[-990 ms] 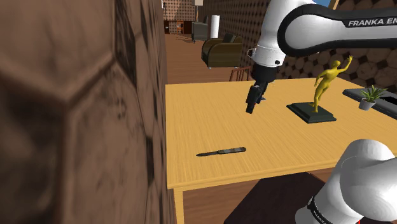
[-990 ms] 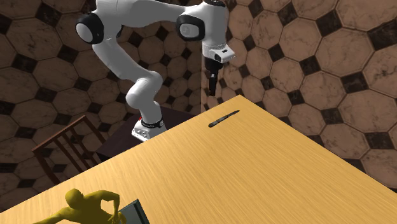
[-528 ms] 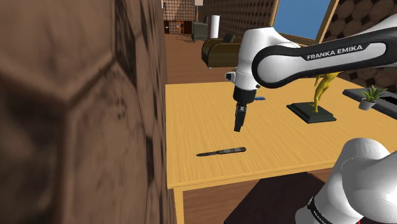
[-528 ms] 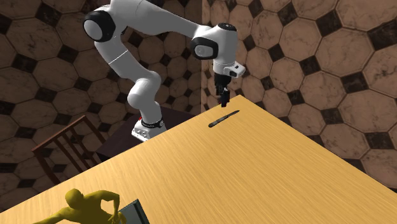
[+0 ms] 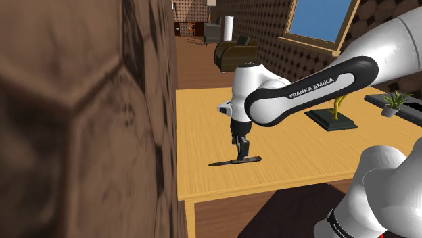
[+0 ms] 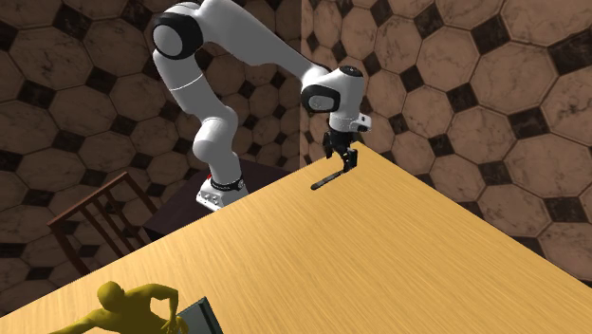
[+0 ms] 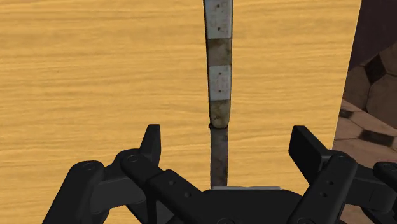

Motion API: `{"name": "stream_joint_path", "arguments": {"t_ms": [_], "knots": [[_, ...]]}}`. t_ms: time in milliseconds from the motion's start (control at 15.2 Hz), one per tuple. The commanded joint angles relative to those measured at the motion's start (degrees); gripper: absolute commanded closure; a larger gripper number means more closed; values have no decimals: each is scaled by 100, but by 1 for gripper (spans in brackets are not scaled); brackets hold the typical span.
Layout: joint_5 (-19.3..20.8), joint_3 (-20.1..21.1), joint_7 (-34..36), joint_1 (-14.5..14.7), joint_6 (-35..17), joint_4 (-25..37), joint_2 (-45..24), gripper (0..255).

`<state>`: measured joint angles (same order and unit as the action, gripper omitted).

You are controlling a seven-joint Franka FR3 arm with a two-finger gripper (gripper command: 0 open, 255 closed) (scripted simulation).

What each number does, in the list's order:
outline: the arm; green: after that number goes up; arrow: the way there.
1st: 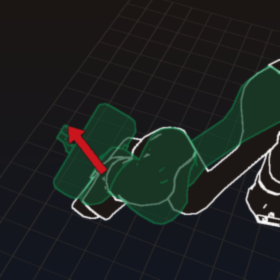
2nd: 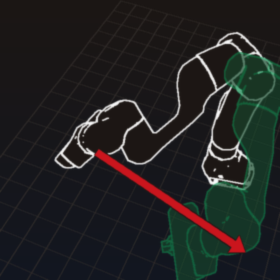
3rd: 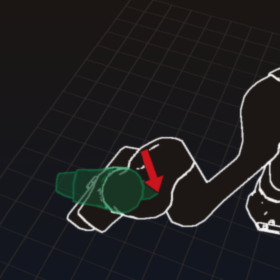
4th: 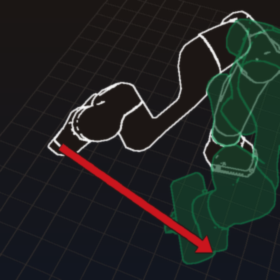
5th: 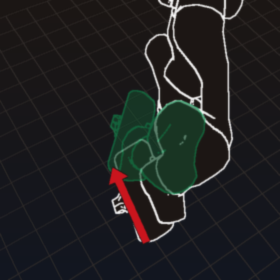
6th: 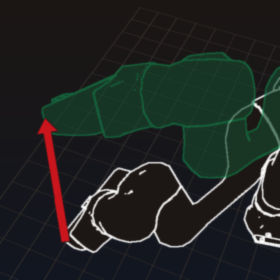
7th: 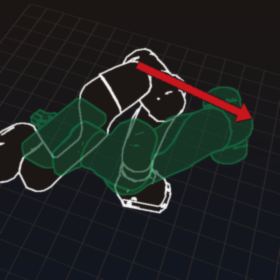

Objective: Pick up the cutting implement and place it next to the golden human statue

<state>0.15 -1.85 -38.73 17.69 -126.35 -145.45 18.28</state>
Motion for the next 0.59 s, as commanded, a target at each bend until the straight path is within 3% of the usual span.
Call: {"name": "stream_joint_path", "arguments": {"t_ms": [0,528], "knots": [[10,-2,-210,59,-288,-91,-204,0],[-2,-6,-219,63,-878,-326,-559,0]]}}
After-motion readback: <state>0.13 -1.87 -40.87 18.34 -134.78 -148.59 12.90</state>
